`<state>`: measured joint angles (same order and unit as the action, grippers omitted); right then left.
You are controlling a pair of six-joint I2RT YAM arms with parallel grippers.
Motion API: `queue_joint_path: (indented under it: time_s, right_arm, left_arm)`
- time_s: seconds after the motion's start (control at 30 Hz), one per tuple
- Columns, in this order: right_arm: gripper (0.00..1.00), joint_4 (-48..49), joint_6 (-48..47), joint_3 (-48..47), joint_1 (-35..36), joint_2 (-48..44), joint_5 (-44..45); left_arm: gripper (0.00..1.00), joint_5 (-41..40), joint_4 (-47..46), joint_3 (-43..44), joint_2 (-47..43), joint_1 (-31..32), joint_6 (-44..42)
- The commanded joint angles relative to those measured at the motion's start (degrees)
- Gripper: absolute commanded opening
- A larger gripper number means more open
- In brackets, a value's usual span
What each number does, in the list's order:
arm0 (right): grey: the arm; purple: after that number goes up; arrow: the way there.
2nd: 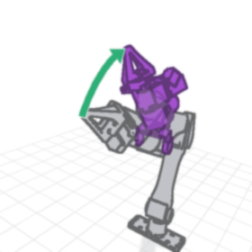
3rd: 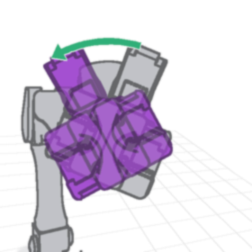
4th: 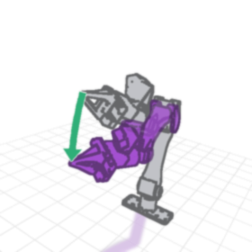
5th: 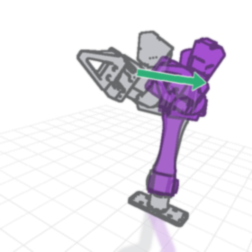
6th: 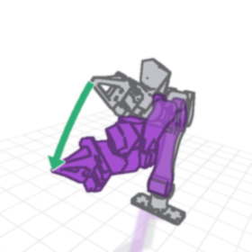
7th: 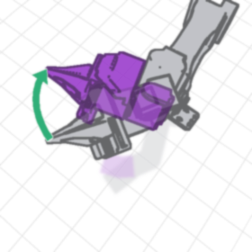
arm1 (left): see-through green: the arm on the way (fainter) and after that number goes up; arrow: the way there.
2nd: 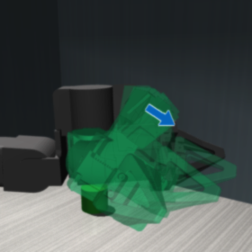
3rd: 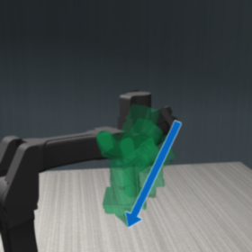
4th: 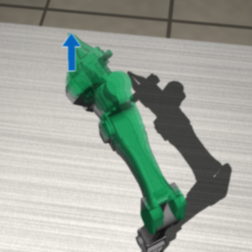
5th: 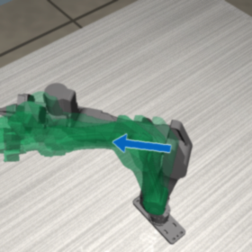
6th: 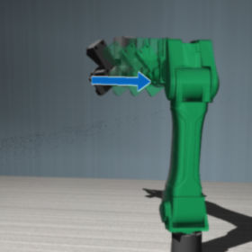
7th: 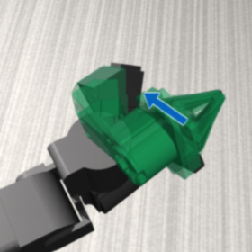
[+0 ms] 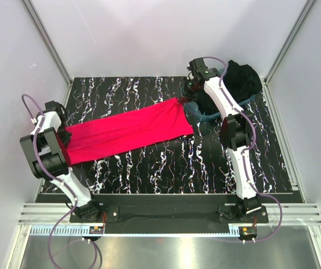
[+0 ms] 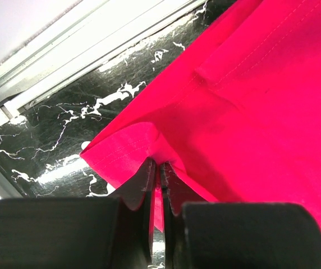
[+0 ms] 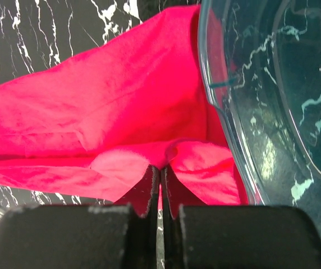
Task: Fold and stack the t-shirts
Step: Fold the tshirt
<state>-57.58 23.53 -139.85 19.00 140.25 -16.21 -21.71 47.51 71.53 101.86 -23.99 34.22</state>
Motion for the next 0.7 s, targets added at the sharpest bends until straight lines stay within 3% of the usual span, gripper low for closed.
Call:
queue_joint_path:
  time_s: [0.0, 0.4, 0.6, 0.67]
  right_arm:
    - [0.0, 3.3, -0.3, -2.4, -0.1, 0.7, -1.3]
    - [0.0, 12.8, 3.4, -3.6, -0.5, 5.1, -4.4]
    - [0.02, 17.3, 4.8, -5.4, -0.8, 8.6, -6.2]
    - [0.04, 18.1, 5.7, -7.8, -1.0, 10.4, -6.6]
  left_arm:
    - [0.08, -1.9, -1.0, 3.4, 1.1, 0.0, 0.6]
    - [0.09, -3.0, -0.1, 7.0, 5.4, 0.0, 1.1]
    - [0.21, -3.5, 0.0, 8.5, 6.6, 0.0, 0.9]
    - [0.3, -3.6, 0.7, 10.0, 6.9, 0.0, 0.4]
